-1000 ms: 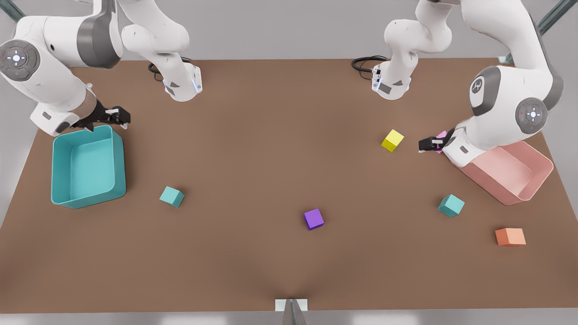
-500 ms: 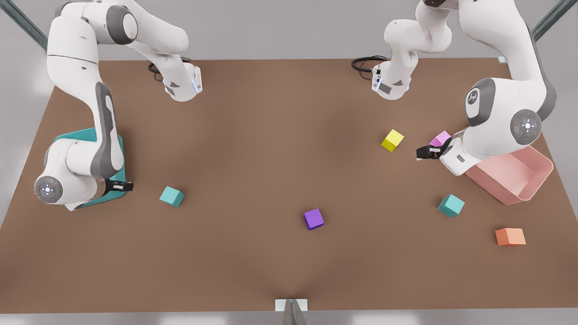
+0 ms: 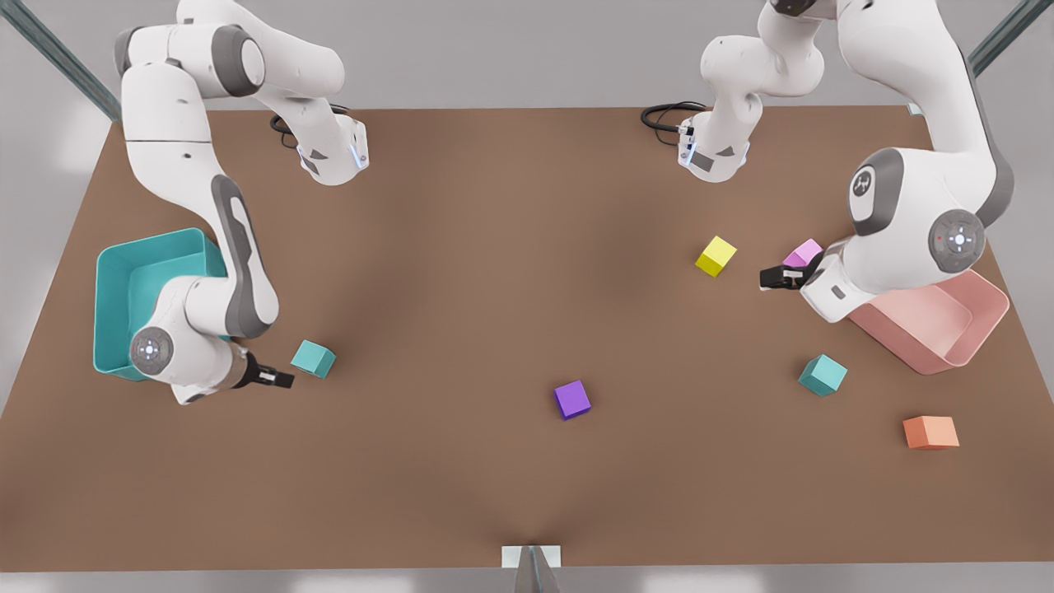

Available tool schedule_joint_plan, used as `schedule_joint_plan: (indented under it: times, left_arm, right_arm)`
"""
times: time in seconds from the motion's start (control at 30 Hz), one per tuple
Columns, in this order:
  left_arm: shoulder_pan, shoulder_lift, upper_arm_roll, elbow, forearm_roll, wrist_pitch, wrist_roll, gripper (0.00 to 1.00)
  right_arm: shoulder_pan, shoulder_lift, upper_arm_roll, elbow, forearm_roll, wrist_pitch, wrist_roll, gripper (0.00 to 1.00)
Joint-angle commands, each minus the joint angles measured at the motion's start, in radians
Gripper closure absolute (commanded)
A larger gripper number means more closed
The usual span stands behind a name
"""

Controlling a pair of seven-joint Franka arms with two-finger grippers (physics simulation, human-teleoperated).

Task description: Stack the two blue cubes on top of each other

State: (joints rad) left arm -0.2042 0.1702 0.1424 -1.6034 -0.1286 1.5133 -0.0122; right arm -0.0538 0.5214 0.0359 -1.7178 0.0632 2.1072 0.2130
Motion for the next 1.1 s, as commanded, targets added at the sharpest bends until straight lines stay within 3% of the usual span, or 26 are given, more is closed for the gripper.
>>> schedule_joint_plan:
  times: [0.0, 0.23, 0.57, 1.0, 1.07]
  left_arm:
    - [0.000, 0.000, 0.000, 0.000, 0.001, -0.008, 0.012, 0.00]
    - [0.005, 0.002, 0.000, 0.000, 0.001, -0.033, 0.011, 0.00]
    - [0.005, 0.009, 0.000, 0.002, 0.001, -0.035, 0.011, 0.00]
    - [0.011, 0.022, 0.002, 0.002, 0.003, -0.038, 0.008, 0.00]
    - [0.012, 0.022, 0.002, 0.002, 0.003, -0.038, 0.008, 0.00]
  right_arm:
    - [0.011, 0.000, 0.001, -0.012, 0.009, 0.050, 0.166, 0.00]
    - [0.068, -0.069, -0.004, -0.154, 0.020, 0.103, 0.200, 0.00]
    - [0.071, -0.055, -0.005, -0.209, 0.020, 0.132, 0.204, 0.00]
    - [0.069, 0.055, -0.007, -0.209, 0.020, 0.186, 0.203, 0.00]
    - [0.069, 0.060, -0.007, -0.209, 0.020, 0.186, 0.203, 0.07]
